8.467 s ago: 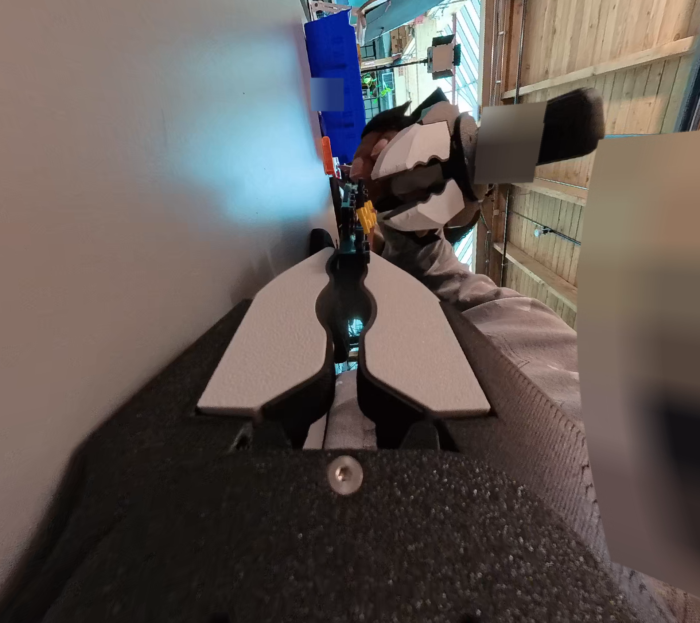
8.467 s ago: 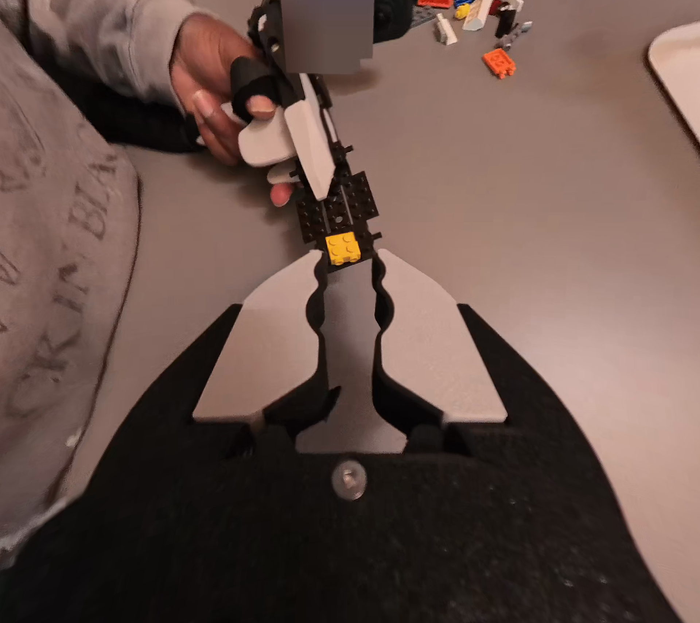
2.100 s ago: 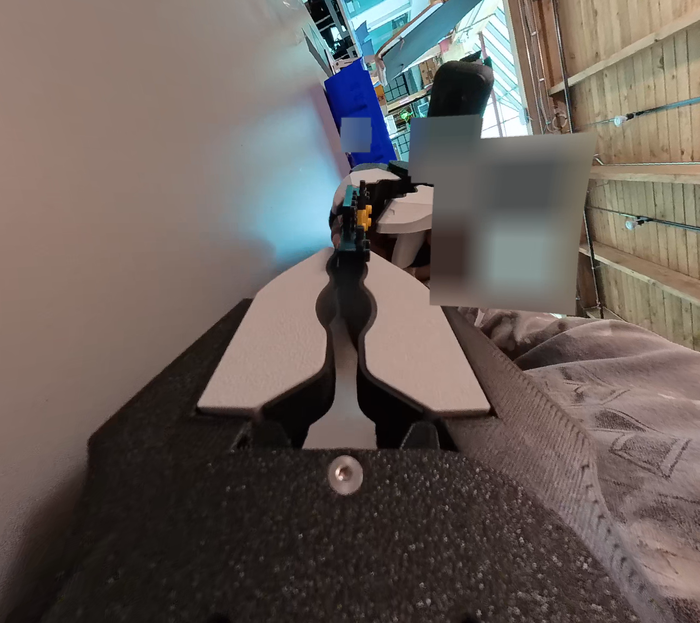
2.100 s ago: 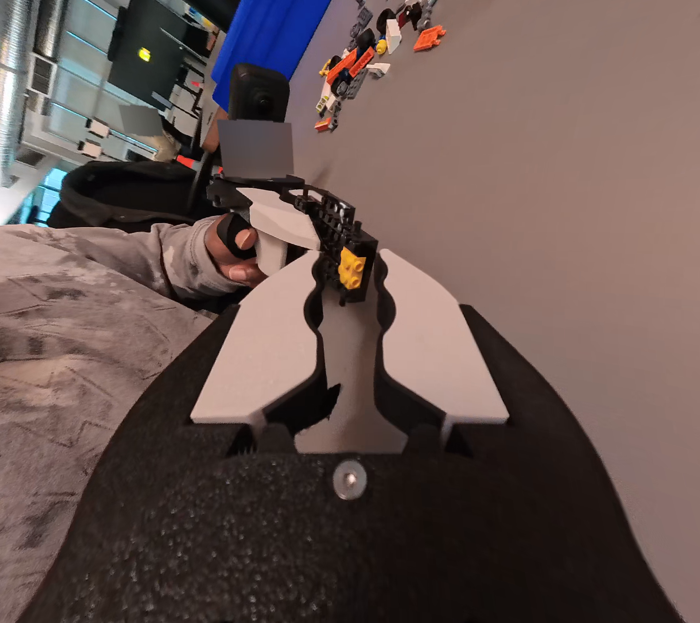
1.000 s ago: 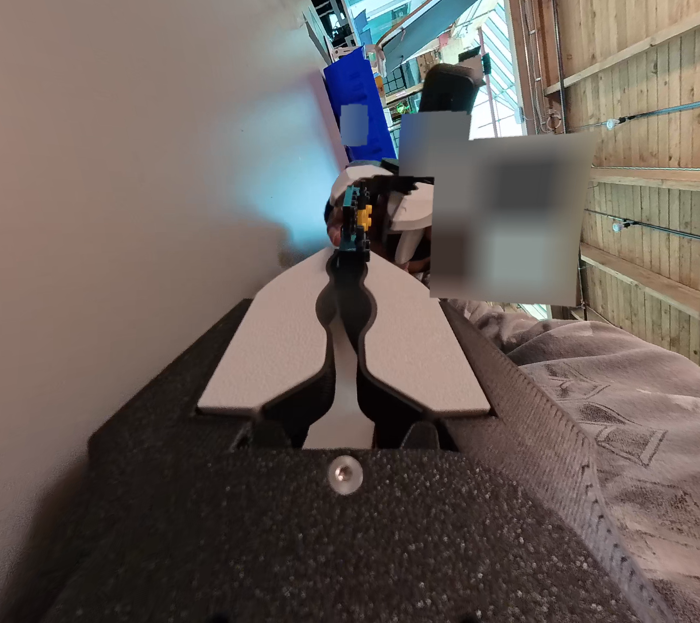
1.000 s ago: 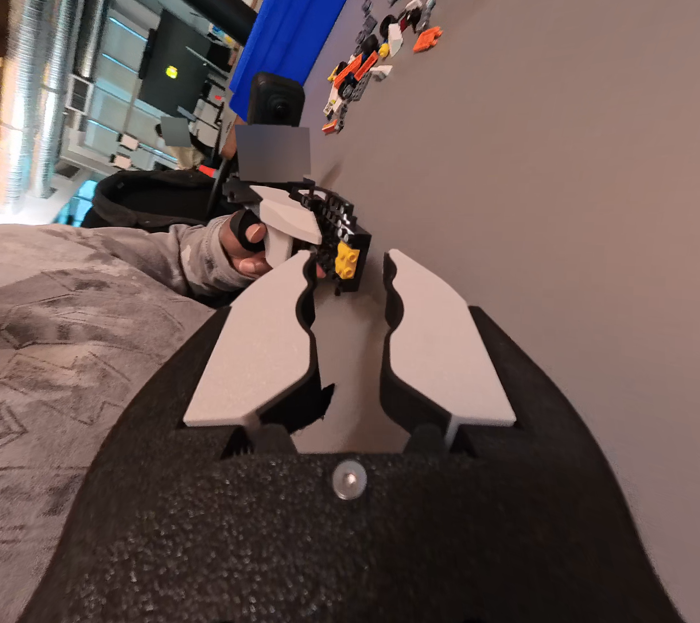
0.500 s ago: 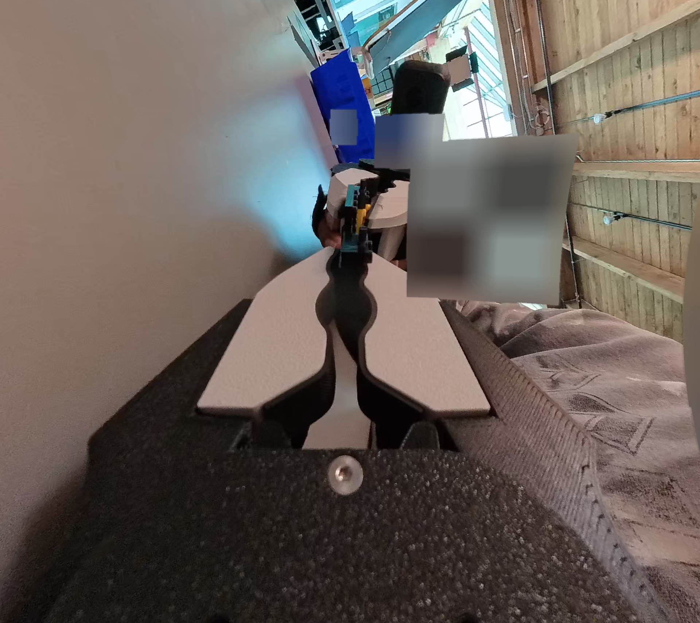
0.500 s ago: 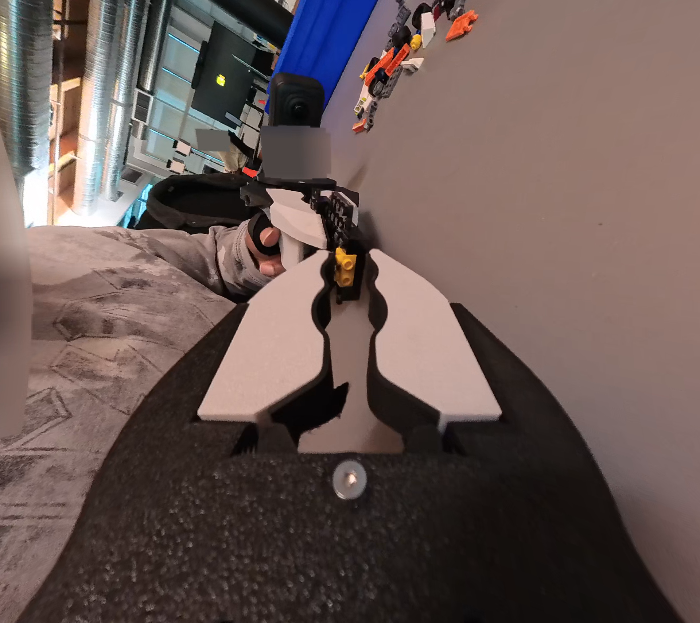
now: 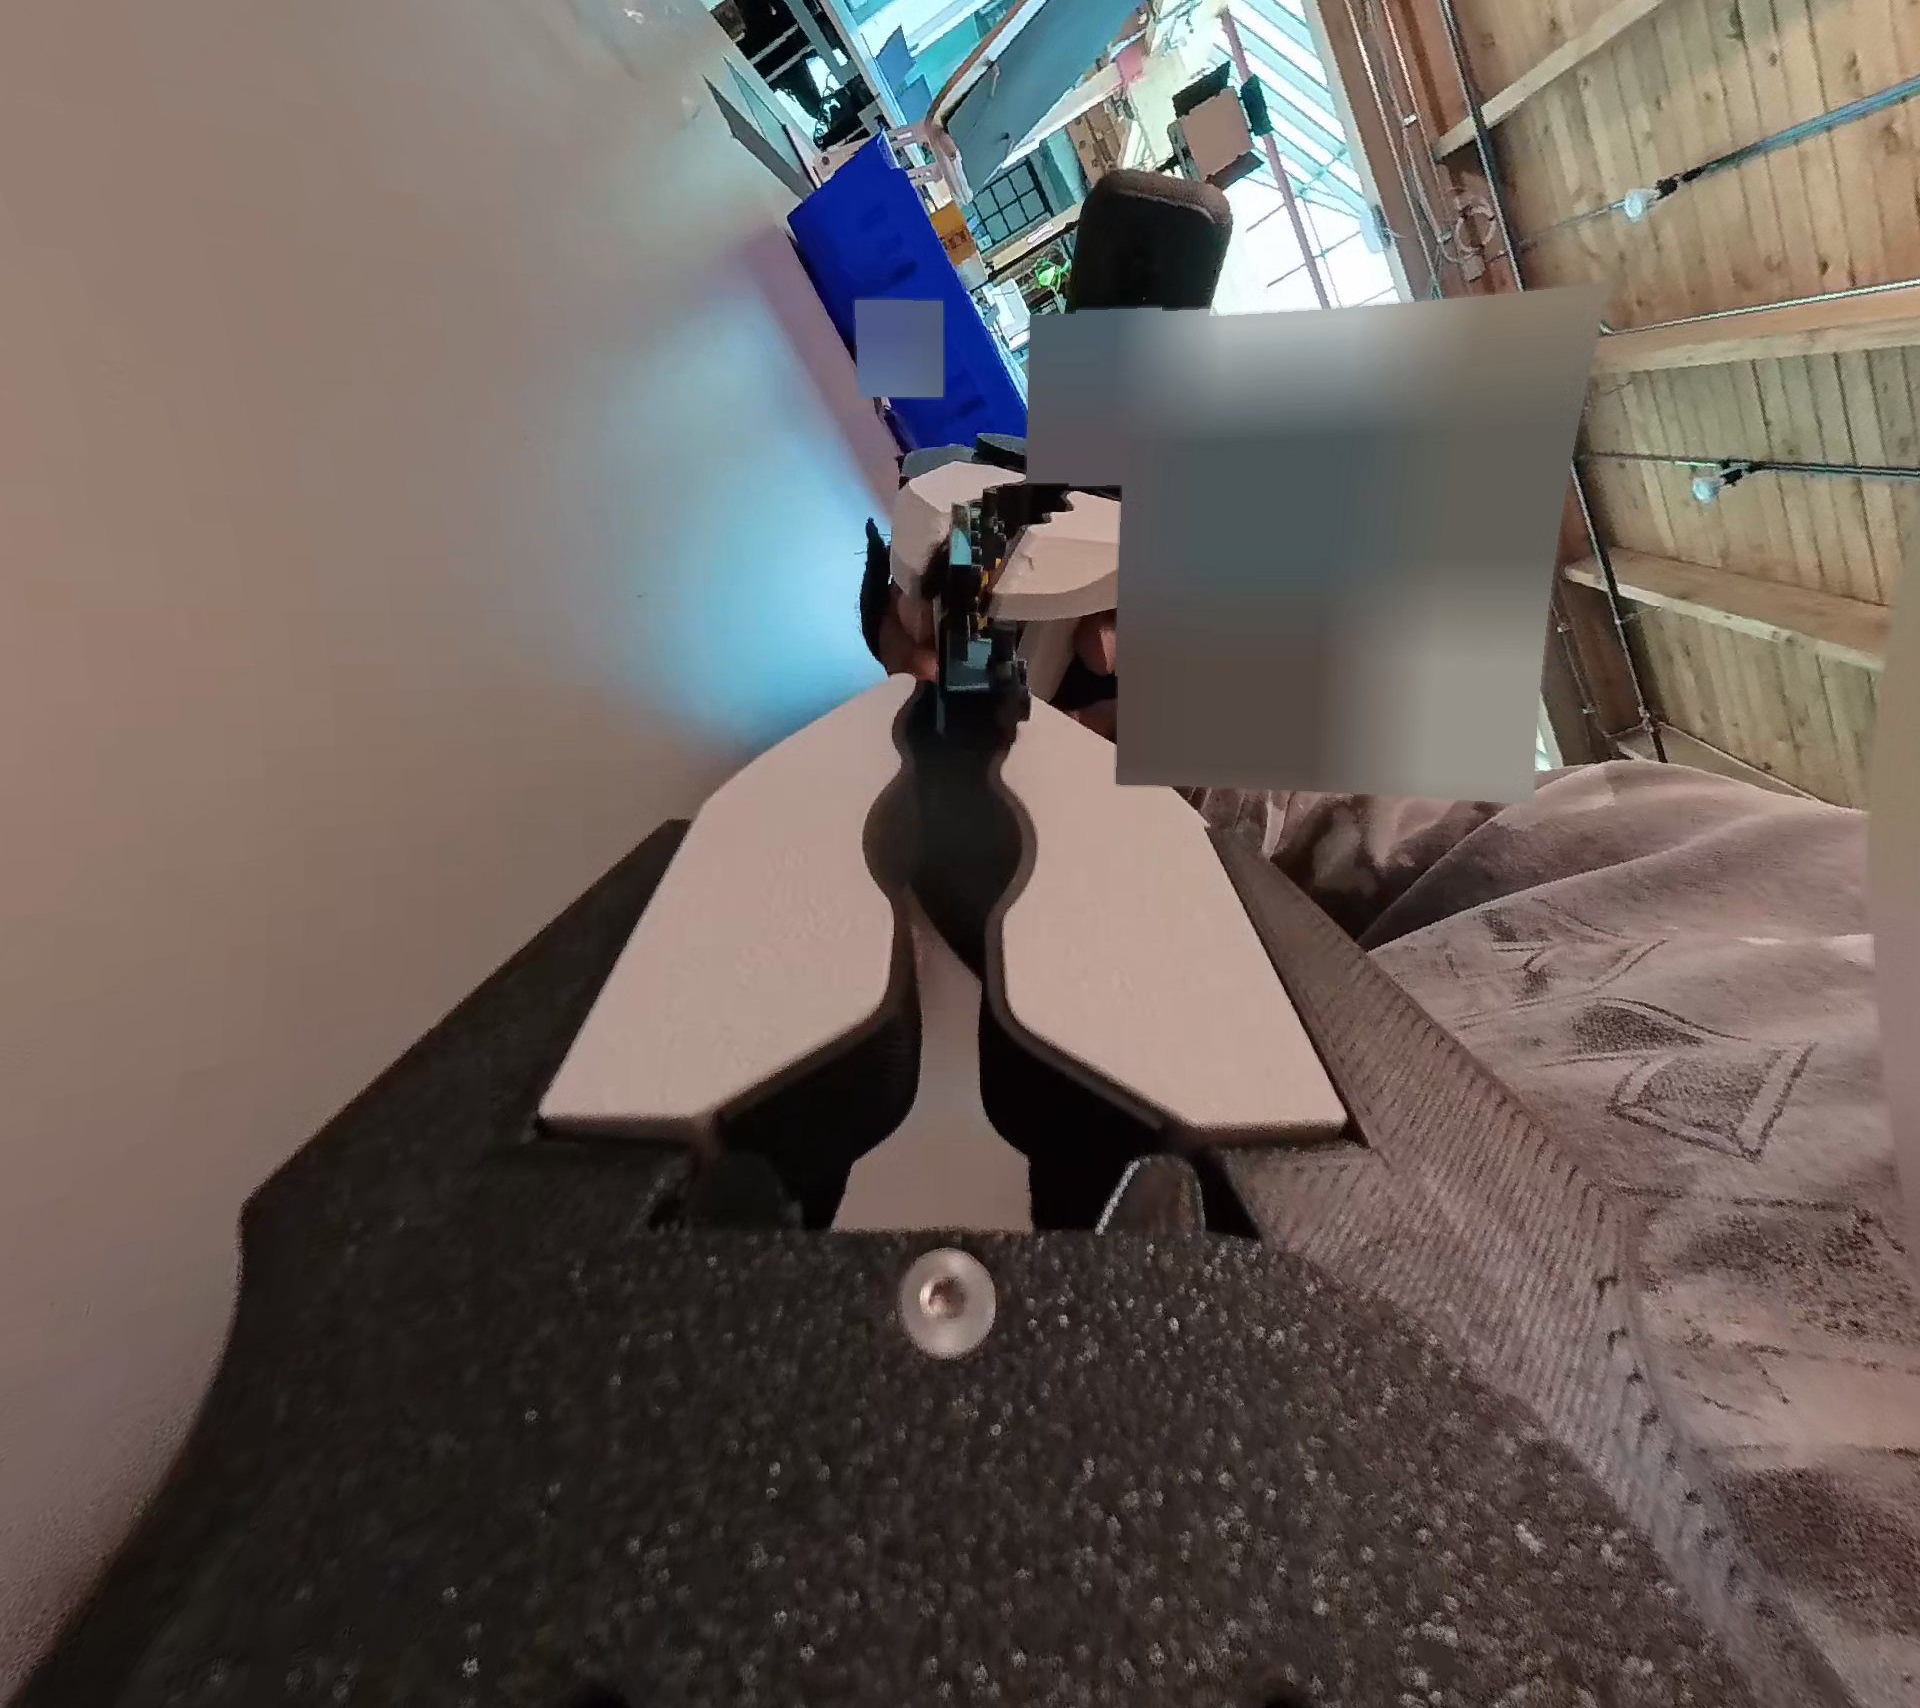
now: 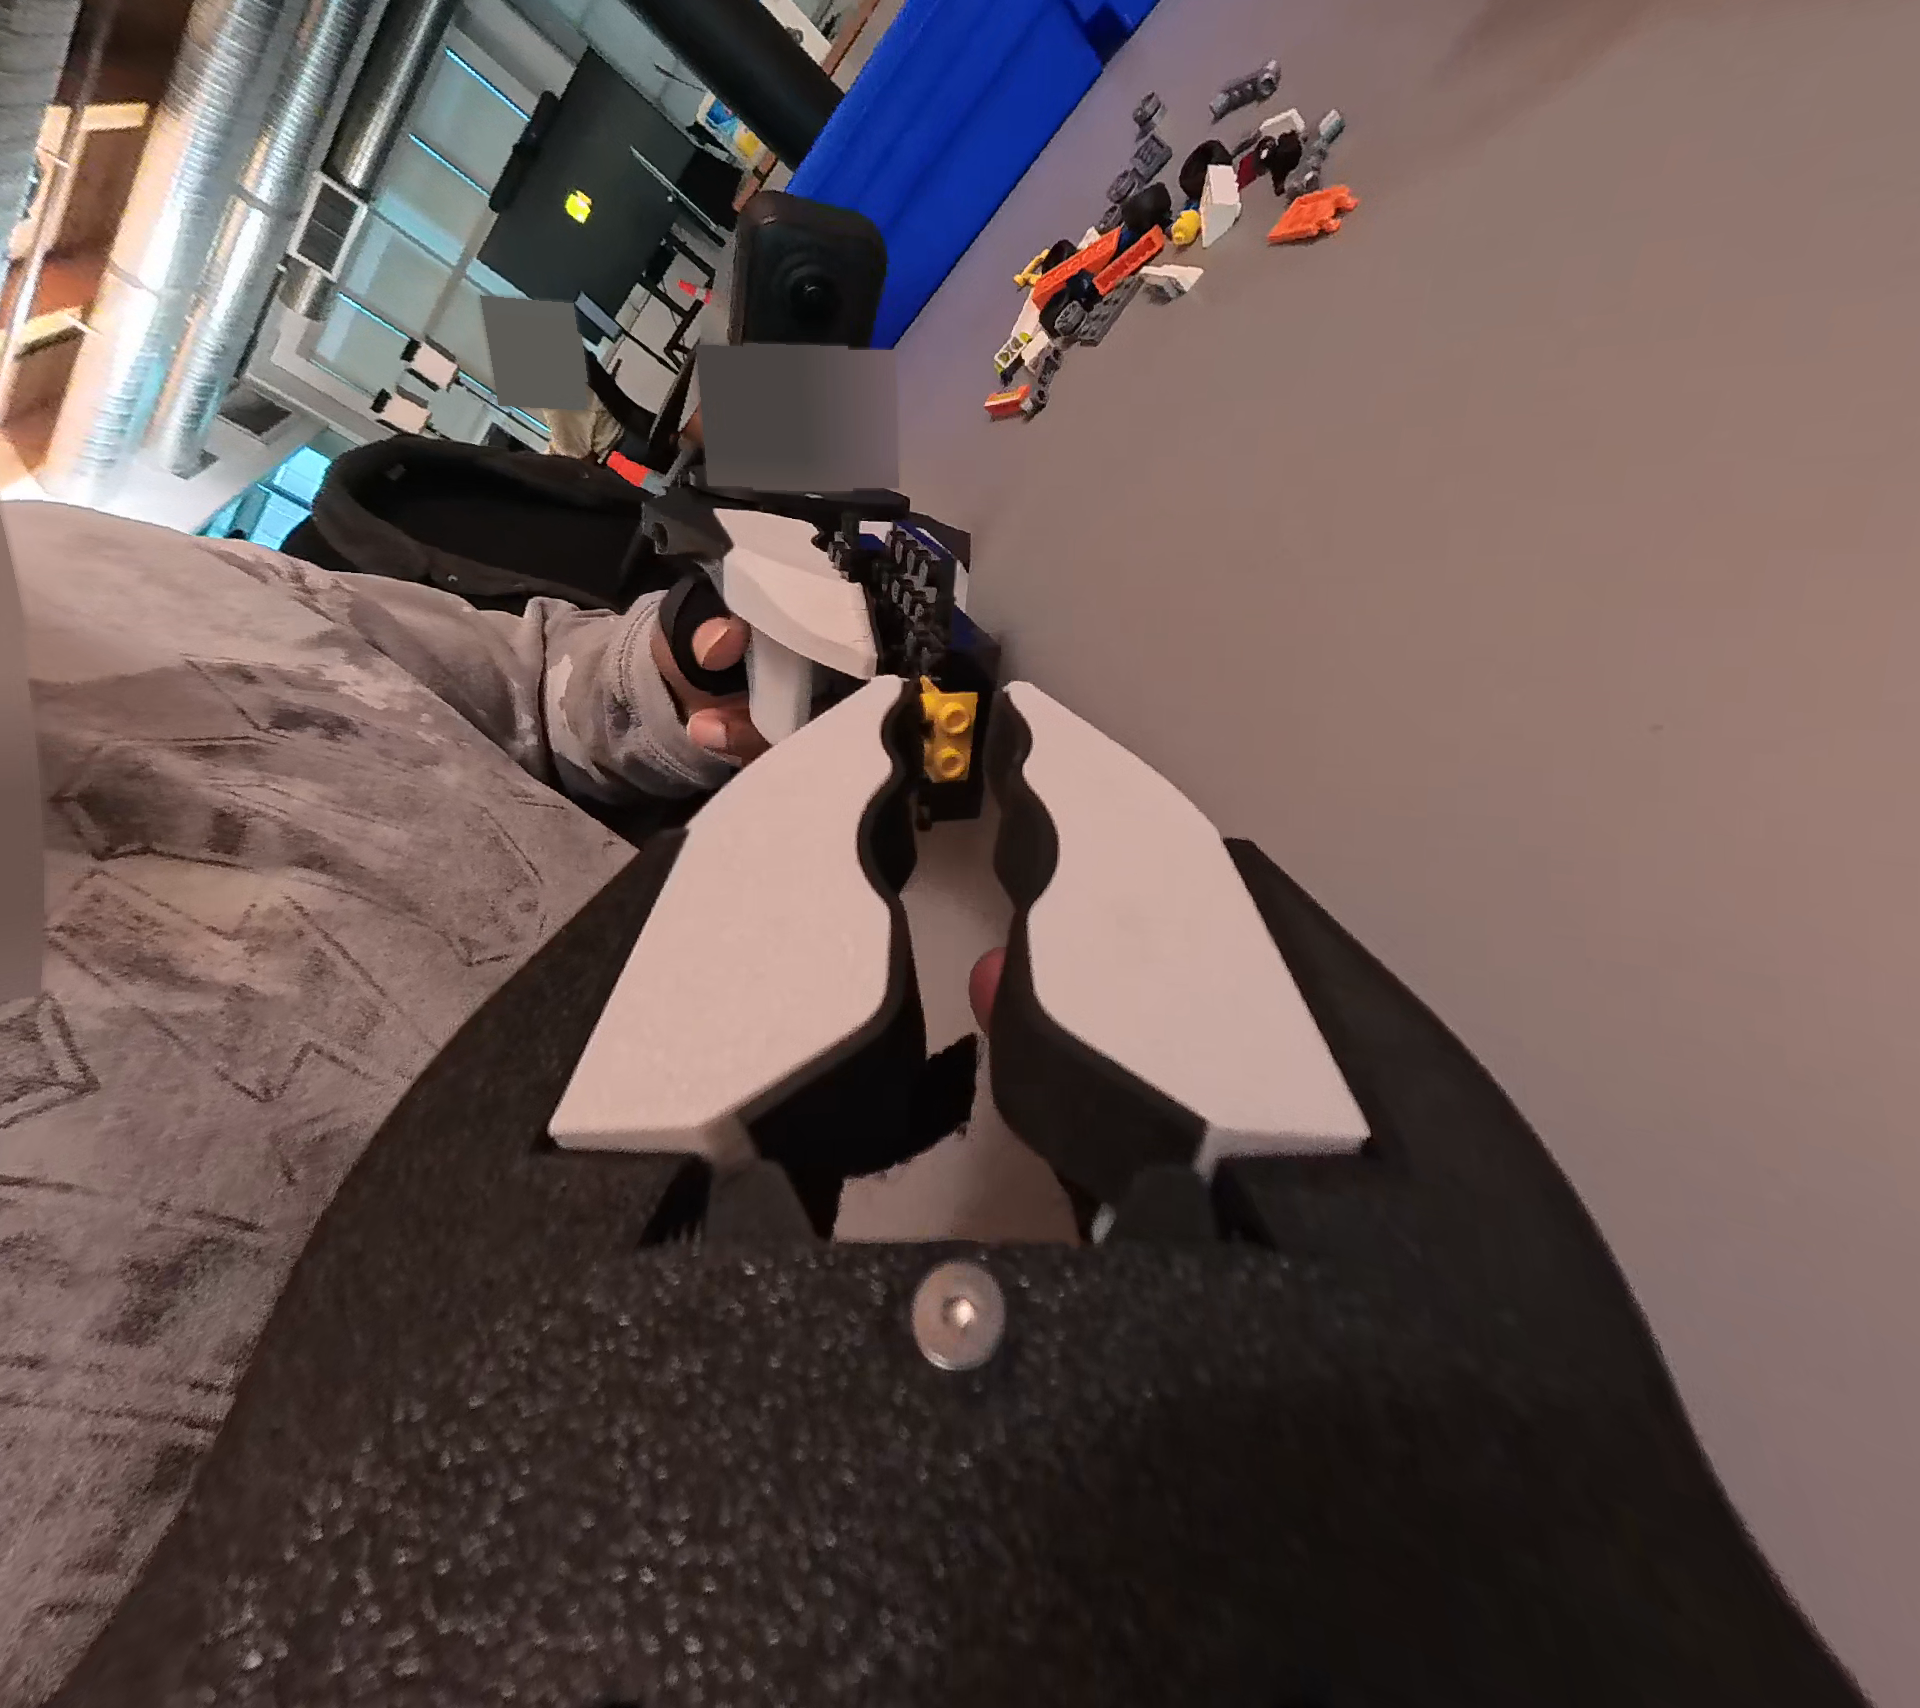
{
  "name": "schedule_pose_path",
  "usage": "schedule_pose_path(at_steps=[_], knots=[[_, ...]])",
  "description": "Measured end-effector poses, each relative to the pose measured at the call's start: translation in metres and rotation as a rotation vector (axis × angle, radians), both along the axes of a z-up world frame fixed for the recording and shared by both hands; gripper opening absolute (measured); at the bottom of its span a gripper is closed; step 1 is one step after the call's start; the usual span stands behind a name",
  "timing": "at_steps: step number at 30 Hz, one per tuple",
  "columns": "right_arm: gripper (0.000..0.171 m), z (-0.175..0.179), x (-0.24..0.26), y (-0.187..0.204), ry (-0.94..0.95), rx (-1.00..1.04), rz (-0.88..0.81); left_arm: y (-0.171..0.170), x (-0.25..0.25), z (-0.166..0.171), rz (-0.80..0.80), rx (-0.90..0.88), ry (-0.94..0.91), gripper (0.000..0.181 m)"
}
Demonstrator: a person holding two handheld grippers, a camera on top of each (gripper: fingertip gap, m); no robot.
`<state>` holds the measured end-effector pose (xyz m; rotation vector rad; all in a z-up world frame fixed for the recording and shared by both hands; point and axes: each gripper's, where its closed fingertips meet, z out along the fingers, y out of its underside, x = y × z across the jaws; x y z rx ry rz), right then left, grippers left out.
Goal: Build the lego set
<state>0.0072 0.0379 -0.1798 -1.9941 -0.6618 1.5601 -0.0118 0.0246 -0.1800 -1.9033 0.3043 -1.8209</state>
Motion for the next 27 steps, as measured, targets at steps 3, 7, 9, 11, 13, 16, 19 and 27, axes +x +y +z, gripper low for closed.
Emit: schedule_pose_path(at_steps=[3, 7, 9, 11, 13, 16, 19, 27], knots=[[0.012, 0.002, 0.000, -0.001, -0.006, 0.029, 0.003, 0.000, 0.000, 0.001, -0.004, 0.007, -0.006, 0.007], [0.014, 0.012, -0.001, 0.000, 0.010, 0.088, -0.005, 0.002, -0.001, 0.009, -0.004, 0.036, -0.032, 0.006], [0.020, 0.014, -0.001, -0.005, 0.005, 0.123, 0.033, 0.001, -0.002, 0.011, -0.006, 0.043, -0.050, 0.006], [0.024, 0.015, 0.000, -0.008, 0.014, 0.123, 0.045, 0.001, -0.003, 0.014, -0.009, 0.059, -0.059, 0.006], [0.024, 0.018, 0.000, -0.010, 0.037, 0.108, 0.043, -0.001, -0.002, 0.016, -0.016, 0.088, -0.049, 0.006], [0.015, 0.021, -0.001, -0.012, 0.053, 0.099, 0.039, -0.004, -0.001, 0.018, -0.022, 0.108, -0.050, 0.006], [0.013, 0.025, -0.002, -0.013, 0.075, 0.087, 0.030, -0.006, -0.001, 0.020, -0.023, 0.130, -0.051, 0.006], [0.012, 0.024, -0.002, -0.018, 0.065, 0.100, 0.032, -0.011, 0.000, 0.019, -0.042, 0.141, -0.034, 0.006]])
